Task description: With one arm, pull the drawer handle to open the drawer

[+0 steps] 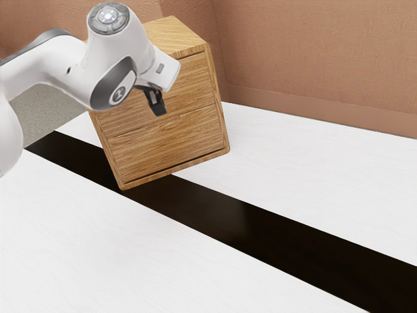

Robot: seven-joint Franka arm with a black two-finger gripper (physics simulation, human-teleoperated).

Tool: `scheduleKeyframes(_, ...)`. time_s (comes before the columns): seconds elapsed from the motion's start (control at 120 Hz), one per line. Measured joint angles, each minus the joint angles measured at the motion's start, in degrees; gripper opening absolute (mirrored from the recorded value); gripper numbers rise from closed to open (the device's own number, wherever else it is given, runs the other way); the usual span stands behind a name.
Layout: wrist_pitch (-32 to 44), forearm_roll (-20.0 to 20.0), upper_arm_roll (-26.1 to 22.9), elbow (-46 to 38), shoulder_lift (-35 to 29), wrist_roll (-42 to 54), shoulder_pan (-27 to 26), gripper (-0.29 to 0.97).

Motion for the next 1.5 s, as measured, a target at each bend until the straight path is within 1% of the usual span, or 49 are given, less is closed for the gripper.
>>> scheduleKeyframes(0.308,-0.04,0.03,-0.63,1.53,1.66,0.12,1.27,0.67)
scheduleKeyframes(0.333,-0.02,-0.02,-0.65,1.42,1.70,0.11,1.24,0.68)
scheduleKeyframes(0.442,-0.11,-0.69,-1.10,0.87,1.55,-0.03,0.65,0.64)
scheduleKeyframes(0.5,-0.26,-1.00,-1.21,0.58,1.32,-0.28,0.49,0.69)
scheduleKeyframes(0.575,-0.43,-1.20,-1.31,0.00,0.94,-0.61,0.06,0.68)
scheduleKeyframes(0.767,-0.67,-1.31,-1.22,-3.97,-2.53,-1.94,-0.48,0.65)
scheduleKeyframes(0.875,-0.67,-1.21,-1.15,-7.05,-5.07,-2.81,-0.83,0.62)
scheduleKeyframes(0.942,-0.63,-0.99,-1.17,-8.76,-6.58,-3.43,-1.43,0.56)
scheduleKeyframes(1.075,-0.67,-0.80,-1.05,-11.07,-8.41,-4.67,-2.42,0.61)
scheduleKeyframes(1.15,-0.69,-0.73,-0.99,-12.37,-9.32,-5.41,-3.15,0.68)
scheduleKeyframes(1.275,-0.72,-0.54,-1.05,-14.80,-11.40,-6.69,-4.04,0.64)
scheduleKeyframes(1.442,-0.81,-0.27,-1.04,-16.87,-13.36,-8.50,-5.23,0.66)
scheduleKeyframes(1.492,-0.85,-0.14,-1.89,-18.17,-14.58,-9.06,-4.83,0.62)
scheduleKeyframes(1.5,-0.85,-0.11,-1.38,-18.40,-14.82,-9.16,-5.41,0.61)
